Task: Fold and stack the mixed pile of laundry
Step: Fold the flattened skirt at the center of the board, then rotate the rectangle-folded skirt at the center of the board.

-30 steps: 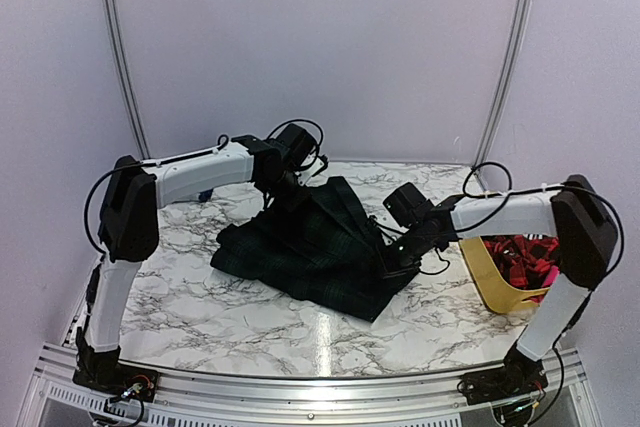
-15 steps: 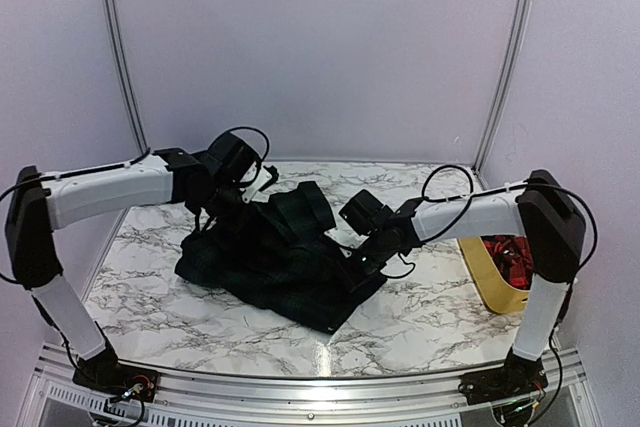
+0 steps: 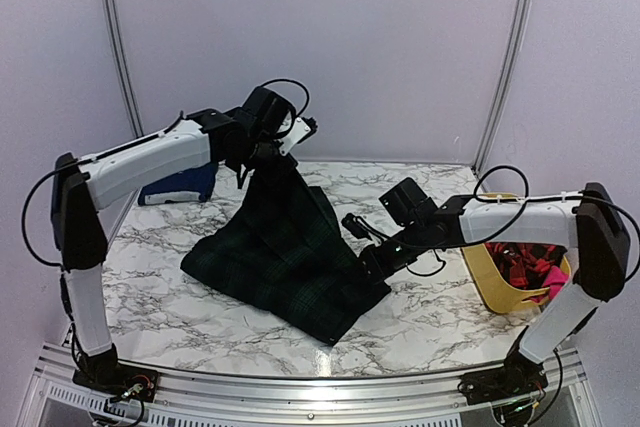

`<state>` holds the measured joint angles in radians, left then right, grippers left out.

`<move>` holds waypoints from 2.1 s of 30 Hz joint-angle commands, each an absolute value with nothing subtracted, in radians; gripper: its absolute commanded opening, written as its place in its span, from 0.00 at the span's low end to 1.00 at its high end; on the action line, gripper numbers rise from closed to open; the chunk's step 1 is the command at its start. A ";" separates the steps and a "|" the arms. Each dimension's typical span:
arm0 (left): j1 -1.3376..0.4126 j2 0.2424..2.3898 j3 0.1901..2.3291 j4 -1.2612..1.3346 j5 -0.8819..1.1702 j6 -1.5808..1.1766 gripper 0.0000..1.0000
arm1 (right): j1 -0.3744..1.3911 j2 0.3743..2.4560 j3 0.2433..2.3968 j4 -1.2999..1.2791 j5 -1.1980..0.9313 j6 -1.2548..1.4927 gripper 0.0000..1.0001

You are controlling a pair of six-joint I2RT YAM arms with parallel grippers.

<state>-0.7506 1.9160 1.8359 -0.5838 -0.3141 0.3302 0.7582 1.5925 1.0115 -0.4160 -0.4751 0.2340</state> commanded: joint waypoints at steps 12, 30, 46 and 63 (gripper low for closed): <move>-0.730 2.196 2.105 -0.527 -0.488 0.244 0.99 | 0.642 1.672 0.952 -0.456 -0.570 0.268 0.46; -0.661 1.753 1.500 -0.498 -0.064 -0.181 0.96 | 0.548 1.759 0.971 -0.517 -0.571 0.172 0.00; -0.668 1.556 1.138 -0.505 0.059 -0.339 0.83 | 0.502 1.636 1.058 -0.598 -0.590 0.199 0.56; -0.582 2.014 1.407 -0.530 -0.050 -0.236 0.43 | 0.567 1.814 0.937 -0.330 -0.696 0.318 0.36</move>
<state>-0.6472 1.8915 1.2690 -0.5106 -0.0090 -0.2939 0.4896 1.8072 0.9993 -0.4236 -0.6613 0.2340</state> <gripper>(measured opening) 0.451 0.365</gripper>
